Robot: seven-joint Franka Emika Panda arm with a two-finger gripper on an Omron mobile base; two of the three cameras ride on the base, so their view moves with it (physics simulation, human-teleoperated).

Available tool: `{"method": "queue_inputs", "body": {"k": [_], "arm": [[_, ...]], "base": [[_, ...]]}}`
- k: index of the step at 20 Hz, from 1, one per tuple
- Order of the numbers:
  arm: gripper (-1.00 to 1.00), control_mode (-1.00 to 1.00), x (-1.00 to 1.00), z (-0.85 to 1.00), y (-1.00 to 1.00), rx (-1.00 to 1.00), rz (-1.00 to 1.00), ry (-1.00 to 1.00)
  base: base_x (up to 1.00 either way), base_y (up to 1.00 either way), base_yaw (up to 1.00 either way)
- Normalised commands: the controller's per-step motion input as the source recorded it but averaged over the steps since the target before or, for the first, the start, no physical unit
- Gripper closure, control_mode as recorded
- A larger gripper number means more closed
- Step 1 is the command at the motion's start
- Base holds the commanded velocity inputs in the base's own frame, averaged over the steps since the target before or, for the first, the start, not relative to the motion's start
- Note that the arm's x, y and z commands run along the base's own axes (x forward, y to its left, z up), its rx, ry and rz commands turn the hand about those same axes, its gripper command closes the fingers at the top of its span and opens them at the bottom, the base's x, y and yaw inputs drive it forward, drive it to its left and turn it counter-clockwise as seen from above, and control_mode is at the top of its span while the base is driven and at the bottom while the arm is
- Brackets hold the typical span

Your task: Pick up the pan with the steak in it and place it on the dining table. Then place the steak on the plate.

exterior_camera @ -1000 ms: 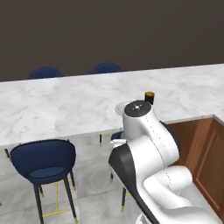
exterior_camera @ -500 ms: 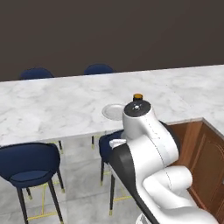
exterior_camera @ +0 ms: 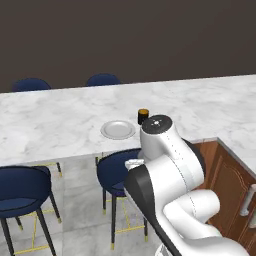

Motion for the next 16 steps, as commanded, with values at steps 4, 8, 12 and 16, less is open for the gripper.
{"method": "queue_inputs", "body": {"k": [4,8,12,16], "arm": [[1.00,1.00,0.00,0.00,0.00,0.00,0.00,0.00],[1.00,1.00,0.00,0.00,0.00,0.00,0.00,0.00],[1.00,1.00,0.00,0.00,0.00,0.00,0.00,0.00],[1.00,1.00,0.00,0.00,0.00,0.00,0.00,0.00]], "base": [[0.16,-0.62,0.02],[0.12,-0.66,0.02],[0.10,-0.64,0.02],[0.22,-0.52,0.02]]}}
